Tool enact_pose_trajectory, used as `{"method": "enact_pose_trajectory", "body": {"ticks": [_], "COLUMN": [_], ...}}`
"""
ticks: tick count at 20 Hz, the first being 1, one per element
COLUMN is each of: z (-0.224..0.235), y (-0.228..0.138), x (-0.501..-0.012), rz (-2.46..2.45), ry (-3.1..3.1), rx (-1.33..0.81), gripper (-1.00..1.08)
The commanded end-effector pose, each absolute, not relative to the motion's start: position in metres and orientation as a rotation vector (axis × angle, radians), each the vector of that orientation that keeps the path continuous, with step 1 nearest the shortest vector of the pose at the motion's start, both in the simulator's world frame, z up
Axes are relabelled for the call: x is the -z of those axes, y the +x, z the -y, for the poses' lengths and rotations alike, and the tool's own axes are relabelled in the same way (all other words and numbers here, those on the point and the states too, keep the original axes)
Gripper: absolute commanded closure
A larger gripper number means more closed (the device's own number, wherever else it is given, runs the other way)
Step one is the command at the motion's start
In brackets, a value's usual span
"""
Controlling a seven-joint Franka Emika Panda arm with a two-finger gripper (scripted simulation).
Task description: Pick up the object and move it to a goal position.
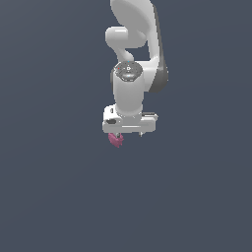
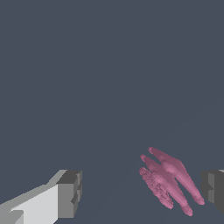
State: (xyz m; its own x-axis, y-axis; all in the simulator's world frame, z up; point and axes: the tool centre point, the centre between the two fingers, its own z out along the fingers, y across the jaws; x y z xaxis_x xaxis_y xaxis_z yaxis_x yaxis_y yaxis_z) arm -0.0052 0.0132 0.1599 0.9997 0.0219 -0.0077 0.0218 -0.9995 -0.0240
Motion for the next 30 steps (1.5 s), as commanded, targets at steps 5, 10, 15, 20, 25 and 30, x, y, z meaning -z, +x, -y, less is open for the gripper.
{"method": "enact_pose_trajectory", "body": {"ticks": [5, 10, 15, 20, 25, 30], "z": [-0.006, 0.011, 0.011, 0.013, 0.018, 0.024], "y": [-0.004, -0.002, -0.002, -0.004, -0.008, -0.014], "x": [-0.163, -0.172, -0.172, -0.169, -0.164, -0.155], "rz": [0.039, 0.043, 0.044, 0.087, 0.178, 0.316], "ry": [-3.123, -3.137, -3.137, -3.137, -3.134, -3.125], "rx": [-0.009, 0.000, 0.000, 0.000, 0.000, -0.001], "gripper": [-0.92, -0.92, -0.92, -0.92, -0.92, -0.92]}}
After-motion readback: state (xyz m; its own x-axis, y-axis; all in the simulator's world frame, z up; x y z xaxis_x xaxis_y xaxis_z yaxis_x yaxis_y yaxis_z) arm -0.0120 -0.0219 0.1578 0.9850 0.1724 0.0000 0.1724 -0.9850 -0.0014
